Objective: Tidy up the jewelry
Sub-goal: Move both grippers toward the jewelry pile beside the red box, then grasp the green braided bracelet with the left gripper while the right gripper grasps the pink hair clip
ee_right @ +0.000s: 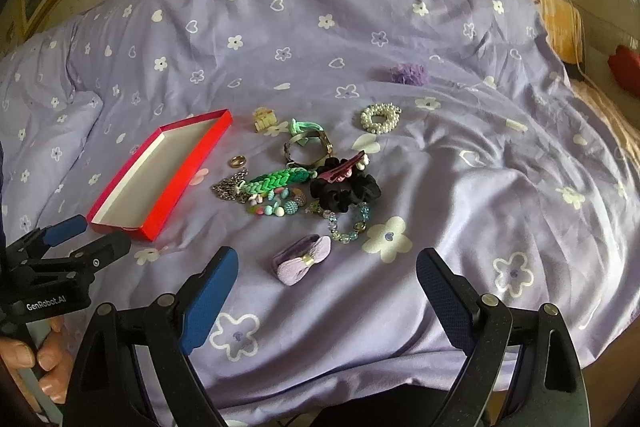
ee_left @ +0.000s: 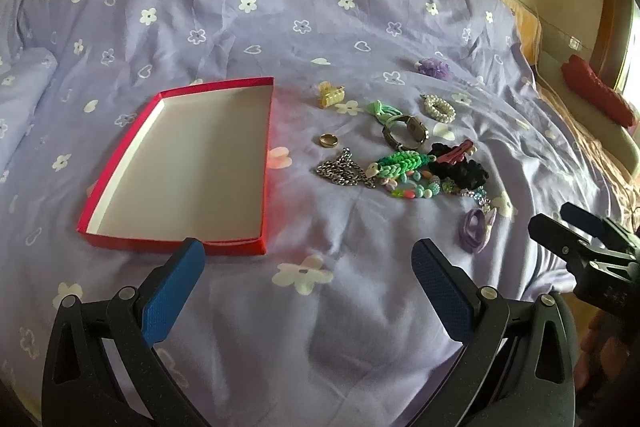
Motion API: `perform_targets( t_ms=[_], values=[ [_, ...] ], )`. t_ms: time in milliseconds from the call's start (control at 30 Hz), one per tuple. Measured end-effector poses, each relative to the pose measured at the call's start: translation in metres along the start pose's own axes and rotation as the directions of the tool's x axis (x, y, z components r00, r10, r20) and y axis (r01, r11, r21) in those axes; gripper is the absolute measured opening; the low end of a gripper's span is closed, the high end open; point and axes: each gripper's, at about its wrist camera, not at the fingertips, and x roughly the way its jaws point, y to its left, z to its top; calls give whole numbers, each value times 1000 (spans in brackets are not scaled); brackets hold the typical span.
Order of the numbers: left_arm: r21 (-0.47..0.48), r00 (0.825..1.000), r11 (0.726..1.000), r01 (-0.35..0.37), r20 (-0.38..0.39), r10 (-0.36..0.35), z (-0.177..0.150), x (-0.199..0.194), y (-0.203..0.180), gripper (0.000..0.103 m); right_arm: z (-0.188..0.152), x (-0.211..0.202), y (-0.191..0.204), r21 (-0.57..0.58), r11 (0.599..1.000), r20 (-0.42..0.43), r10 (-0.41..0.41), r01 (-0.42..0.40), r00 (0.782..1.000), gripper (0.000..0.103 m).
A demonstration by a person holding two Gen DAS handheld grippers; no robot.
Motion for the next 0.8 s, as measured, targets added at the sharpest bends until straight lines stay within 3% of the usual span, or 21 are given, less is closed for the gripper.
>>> perform_targets(
  t_ms=[233,500,733,800],
  values=[
    [23,999,999,28,-21,-28,16,19,-3,102,6,17,-21,41,999,-30,6,-5,1000,92],
    [105,997,992,69,-27,-66,37,42,-22,89,18,37,-41,101,995,-70,34,-27,997,90],
    [170,994,980,102,-49,-95,57,68,-37,81,32,64,-50,121,992,-110,62,-48,992,64],
    [182,994,977,108,-55,-99,61,75,-40,79,37,74,-52,130,990,-118,74,-59,990,63]
  ],
)
